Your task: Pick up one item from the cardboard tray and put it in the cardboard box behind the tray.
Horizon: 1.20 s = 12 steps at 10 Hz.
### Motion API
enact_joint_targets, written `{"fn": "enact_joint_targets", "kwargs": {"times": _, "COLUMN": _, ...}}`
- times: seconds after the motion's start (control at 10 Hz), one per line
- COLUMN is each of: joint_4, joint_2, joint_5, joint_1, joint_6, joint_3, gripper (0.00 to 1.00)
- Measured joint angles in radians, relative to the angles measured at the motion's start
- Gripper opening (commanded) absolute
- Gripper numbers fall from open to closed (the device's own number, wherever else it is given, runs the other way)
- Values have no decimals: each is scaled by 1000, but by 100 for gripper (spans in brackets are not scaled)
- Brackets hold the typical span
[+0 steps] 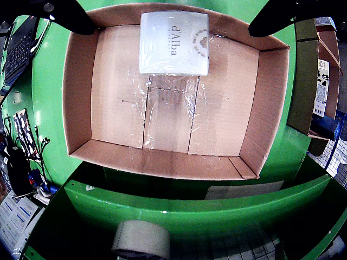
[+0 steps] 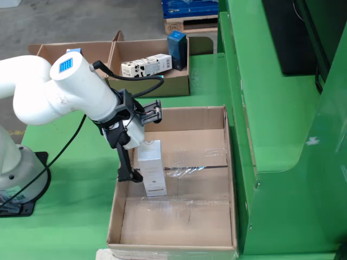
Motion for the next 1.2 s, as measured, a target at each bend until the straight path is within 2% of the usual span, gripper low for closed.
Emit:
{"fn": "enact_joint_targets", "kwargs": {"times": 0.8, "joint_4": -31, "joint_2": -103, "joint_5": 5, "joint_1": -2, "joint_6": -6, "joint_3": 132, "gripper": 100}}
{"fn": "enact_joint_targets", "kwargs": {"times": 1.2, "joint_4": -71, "joint_2": -218, "joint_5": 5, "joint_1": -2, "joint_6": -8, "joint_3": 225, "gripper": 100}}
